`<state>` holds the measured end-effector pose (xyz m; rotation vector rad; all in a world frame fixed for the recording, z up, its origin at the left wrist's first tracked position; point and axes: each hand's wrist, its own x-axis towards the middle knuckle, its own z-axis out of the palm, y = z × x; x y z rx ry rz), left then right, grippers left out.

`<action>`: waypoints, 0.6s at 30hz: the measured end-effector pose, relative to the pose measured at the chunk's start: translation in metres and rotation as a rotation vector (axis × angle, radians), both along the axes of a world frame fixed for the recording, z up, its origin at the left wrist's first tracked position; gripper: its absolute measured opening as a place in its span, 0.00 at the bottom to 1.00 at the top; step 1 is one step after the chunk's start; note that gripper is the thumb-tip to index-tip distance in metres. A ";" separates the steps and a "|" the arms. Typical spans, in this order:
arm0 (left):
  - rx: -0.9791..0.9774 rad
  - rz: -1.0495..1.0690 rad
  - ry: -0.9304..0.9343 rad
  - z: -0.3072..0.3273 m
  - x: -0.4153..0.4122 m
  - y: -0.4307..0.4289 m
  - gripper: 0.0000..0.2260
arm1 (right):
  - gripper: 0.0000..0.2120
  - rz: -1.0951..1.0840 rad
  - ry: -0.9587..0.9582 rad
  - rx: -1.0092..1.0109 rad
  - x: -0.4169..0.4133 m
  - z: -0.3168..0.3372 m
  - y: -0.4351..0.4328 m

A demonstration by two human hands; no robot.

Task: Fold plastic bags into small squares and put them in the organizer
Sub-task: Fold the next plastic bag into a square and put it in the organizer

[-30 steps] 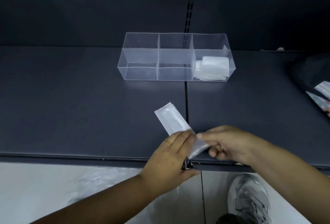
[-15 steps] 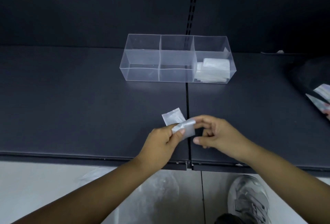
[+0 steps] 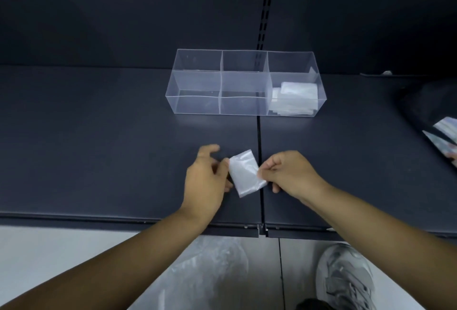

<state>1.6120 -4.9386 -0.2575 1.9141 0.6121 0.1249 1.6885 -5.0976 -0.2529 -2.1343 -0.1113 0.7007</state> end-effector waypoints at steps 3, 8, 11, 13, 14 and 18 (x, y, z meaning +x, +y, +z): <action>0.615 -0.267 -0.273 -0.003 -0.008 0.002 0.10 | 0.09 0.005 0.001 -0.037 0.003 0.000 0.003; 0.924 -0.706 0.022 -0.026 -0.010 -0.002 0.26 | 0.08 0.036 -0.010 -0.102 0.004 0.006 0.007; 0.964 -0.718 0.105 -0.033 -0.009 0.003 0.30 | 0.05 0.056 -0.161 -0.144 -0.006 0.006 0.004; 0.953 -0.722 0.115 -0.032 -0.009 0.003 0.32 | 0.05 0.101 -0.339 -0.239 -0.022 0.003 0.003; 0.950 -0.723 0.115 -0.032 -0.009 0.003 0.33 | 0.07 0.125 -0.394 -0.280 -0.029 0.001 0.002; 0.942 -0.702 0.172 -0.031 -0.009 0.000 0.35 | 0.07 0.134 -0.462 -0.302 -0.039 -0.005 0.002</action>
